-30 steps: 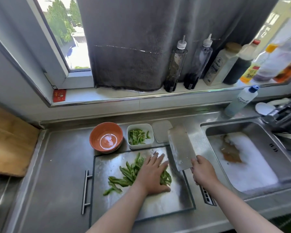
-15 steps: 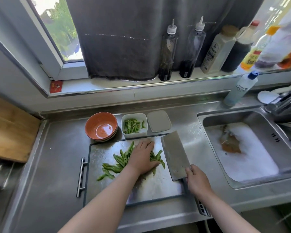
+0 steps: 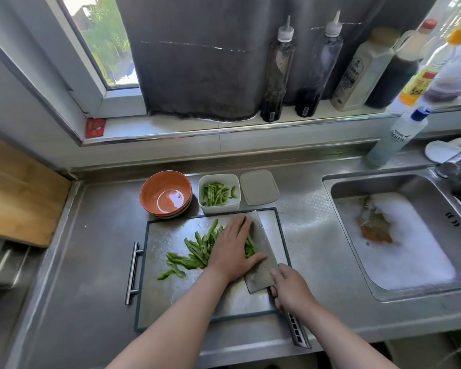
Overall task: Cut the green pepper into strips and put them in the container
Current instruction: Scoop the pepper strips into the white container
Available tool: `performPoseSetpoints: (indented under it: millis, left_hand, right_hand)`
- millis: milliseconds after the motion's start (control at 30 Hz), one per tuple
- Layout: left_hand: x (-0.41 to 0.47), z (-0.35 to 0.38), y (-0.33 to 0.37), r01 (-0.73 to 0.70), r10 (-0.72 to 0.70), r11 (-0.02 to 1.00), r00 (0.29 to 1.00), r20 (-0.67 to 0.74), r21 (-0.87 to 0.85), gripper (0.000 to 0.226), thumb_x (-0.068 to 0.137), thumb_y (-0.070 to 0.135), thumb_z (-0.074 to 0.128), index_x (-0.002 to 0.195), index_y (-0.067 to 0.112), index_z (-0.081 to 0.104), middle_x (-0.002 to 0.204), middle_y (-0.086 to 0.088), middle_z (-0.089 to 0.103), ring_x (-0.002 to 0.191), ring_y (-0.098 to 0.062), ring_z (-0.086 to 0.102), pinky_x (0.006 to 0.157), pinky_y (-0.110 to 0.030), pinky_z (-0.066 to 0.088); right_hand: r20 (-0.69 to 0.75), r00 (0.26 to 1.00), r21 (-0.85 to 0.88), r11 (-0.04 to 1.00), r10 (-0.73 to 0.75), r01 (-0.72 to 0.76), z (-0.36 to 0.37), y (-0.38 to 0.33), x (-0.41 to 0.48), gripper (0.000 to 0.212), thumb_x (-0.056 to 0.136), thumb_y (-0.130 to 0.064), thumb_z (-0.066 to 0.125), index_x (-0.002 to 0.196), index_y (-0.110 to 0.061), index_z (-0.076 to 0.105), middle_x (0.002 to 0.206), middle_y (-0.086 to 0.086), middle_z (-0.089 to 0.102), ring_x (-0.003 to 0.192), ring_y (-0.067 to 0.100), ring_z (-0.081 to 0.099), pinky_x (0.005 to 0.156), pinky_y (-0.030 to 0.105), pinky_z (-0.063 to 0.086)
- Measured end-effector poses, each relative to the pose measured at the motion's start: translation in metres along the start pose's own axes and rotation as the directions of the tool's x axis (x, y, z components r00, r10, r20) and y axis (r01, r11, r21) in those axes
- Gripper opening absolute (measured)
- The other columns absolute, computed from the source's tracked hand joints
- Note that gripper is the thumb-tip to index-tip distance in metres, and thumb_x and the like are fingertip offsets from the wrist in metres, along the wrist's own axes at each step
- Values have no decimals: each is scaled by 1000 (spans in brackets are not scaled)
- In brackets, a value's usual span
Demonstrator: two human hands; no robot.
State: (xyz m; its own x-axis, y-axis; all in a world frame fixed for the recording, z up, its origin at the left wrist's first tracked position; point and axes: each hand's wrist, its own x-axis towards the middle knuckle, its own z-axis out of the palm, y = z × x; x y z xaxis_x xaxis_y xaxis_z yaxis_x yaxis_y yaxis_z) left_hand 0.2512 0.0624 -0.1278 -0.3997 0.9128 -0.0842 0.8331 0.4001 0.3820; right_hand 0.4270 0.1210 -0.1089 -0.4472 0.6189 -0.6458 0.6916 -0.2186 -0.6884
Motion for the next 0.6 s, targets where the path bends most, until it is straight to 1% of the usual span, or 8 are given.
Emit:
performPoseSetpoints:
  millis: [67,167,233,333,467,533,600]
  left_hand:
    - [-1,-1,0,-21,21,999,1000,-19,-34,96,81,80,37,158,27,13,164,2,13,151,-17,8,123,-36,12]
    - [-4,-3,2,-47,41,994,997,-60,-103,82,85,75,41,155,38,20,163,6,16,149,-17,12,122,-37,16]
    - [-4,-8,5,-57,42,987,994,-103,-148,75,85,71,43,152,39,30,161,7,21,148,-16,14,121,-37,19]
    - [3,-22,7,-93,69,982,986,-151,-164,68,85,68,46,146,38,42,159,6,28,148,-16,16,119,-37,22]
    - [25,-52,3,-149,115,979,967,-227,-140,63,87,65,49,143,37,48,157,3,32,148,-19,18,119,-37,22]
    - [40,-67,-2,-161,125,979,958,-260,-125,62,88,64,49,143,35,49,157,2,34,147,-20,20,119,-38,24]
    - [55,-82,-10,-164,129,979,957,-260,-117,63,89,64,47,145,34,48,157,3,33,147,-21,20,119,-39,23]
  right_hand:
    - [2,999,111,993,33,-33,-2,-6,-3,29,108,-20,43,81,-9,48,57,6,41,34,12,40,39,22,31]
    - [43,998,197,979,38,-46,-9,-14,-8,28,108,-18,42,82,-8,47,54,4,35,34,12,35,39,20,26]
    - [54,998,191,981,11,-21,-14,-21,-12,29,108,-18,42,82,-7,46,54,6,37,34,15,33,40,21,27]
    - [50,998,187,982,-22,13,-21,-34,-16,28,108,-17,43,82,-7,47,58,10,38,35,16,34,39,21,28]
    - [27,996,192,978,-85,79,-27,-68,-16,26,108,-17,42,86,-6,49,64,13,39,36,14,38,38,20,30]
    - [11,993,179,977,-118,114,-27,-88,-11,26,108,-16,41,86,-5,50,61,12,40,36,16,36,38,20,30]
    - [1,990,174,975,-140,138,-25,-108,-4,27,108,-16,40,84,-6,49,56,9,42,38,17,35,40,20,30]
